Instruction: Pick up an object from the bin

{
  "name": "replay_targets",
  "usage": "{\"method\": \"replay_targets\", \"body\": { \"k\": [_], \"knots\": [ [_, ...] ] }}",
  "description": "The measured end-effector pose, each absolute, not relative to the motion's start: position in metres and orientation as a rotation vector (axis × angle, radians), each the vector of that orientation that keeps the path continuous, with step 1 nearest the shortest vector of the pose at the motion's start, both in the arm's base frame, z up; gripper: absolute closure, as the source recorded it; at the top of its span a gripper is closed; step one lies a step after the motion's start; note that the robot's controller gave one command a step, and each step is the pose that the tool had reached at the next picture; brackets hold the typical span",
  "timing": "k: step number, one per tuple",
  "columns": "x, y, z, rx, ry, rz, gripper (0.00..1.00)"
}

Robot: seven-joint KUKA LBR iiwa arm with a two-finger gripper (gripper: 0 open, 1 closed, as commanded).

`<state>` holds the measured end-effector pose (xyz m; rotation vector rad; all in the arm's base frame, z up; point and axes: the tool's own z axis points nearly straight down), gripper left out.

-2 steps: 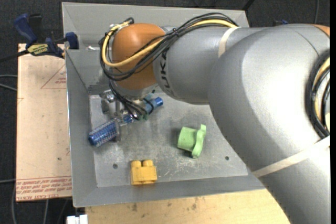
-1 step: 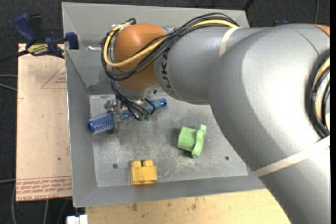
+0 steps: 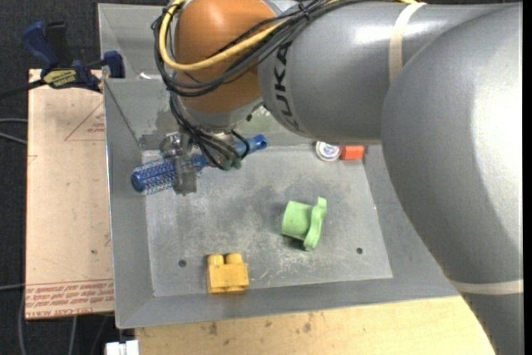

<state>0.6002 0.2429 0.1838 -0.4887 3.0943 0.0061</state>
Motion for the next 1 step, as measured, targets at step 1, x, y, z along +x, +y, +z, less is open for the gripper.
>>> {"method": "replay_targets", "body": {
  "k": [1],
  "knots": [
    [0.5790,0.2296,0.3607,-0.773,3.034,0.003,1.00]
  ]
}}
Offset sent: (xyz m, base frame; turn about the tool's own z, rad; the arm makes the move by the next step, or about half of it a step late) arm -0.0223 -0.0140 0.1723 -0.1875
